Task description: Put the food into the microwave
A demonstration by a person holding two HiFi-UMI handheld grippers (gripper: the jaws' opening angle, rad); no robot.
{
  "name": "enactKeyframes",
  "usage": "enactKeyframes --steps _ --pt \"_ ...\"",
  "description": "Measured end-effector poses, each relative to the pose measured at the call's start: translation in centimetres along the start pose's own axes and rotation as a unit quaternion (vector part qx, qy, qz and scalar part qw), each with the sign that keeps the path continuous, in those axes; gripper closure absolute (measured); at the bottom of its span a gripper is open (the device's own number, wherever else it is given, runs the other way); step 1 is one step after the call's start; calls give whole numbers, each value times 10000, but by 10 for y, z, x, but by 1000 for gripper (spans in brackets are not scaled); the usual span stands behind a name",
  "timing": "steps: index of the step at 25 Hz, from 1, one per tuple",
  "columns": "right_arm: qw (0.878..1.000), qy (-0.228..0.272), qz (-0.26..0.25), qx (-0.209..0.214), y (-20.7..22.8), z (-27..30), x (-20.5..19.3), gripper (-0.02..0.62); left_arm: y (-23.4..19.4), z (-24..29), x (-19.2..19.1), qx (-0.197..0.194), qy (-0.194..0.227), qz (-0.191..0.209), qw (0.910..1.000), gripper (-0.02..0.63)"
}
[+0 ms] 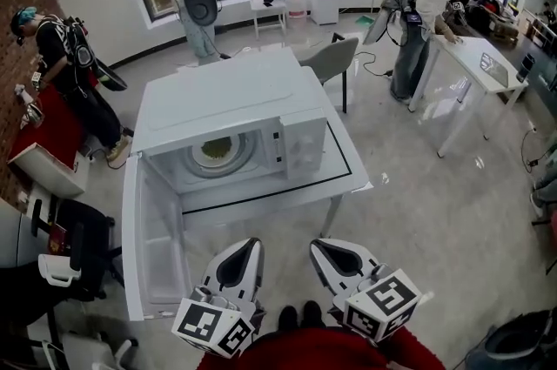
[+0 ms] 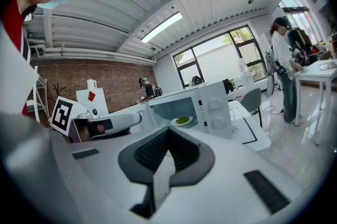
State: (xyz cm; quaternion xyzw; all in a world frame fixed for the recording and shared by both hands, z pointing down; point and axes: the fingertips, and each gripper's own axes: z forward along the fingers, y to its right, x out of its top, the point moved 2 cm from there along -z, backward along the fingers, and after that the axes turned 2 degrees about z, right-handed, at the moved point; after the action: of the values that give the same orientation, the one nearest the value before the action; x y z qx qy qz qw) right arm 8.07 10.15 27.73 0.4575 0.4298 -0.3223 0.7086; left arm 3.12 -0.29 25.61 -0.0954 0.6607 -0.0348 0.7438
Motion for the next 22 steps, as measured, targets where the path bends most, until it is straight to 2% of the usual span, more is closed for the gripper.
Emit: enactKeyframes --steps 10,14,22 --pt "9997 32 -216 -75 20 -8 -2 583 5 -3 -5 135 45 -6 9999 598" --pt "9998 52 -188 -42 21 -6 -2 583 3 -6 -7 221 17 -6 9998 598" --pt "9989 44 -451 -80 23 -10 1 583 4 -8 -14 290 -36 -71 9995 598"
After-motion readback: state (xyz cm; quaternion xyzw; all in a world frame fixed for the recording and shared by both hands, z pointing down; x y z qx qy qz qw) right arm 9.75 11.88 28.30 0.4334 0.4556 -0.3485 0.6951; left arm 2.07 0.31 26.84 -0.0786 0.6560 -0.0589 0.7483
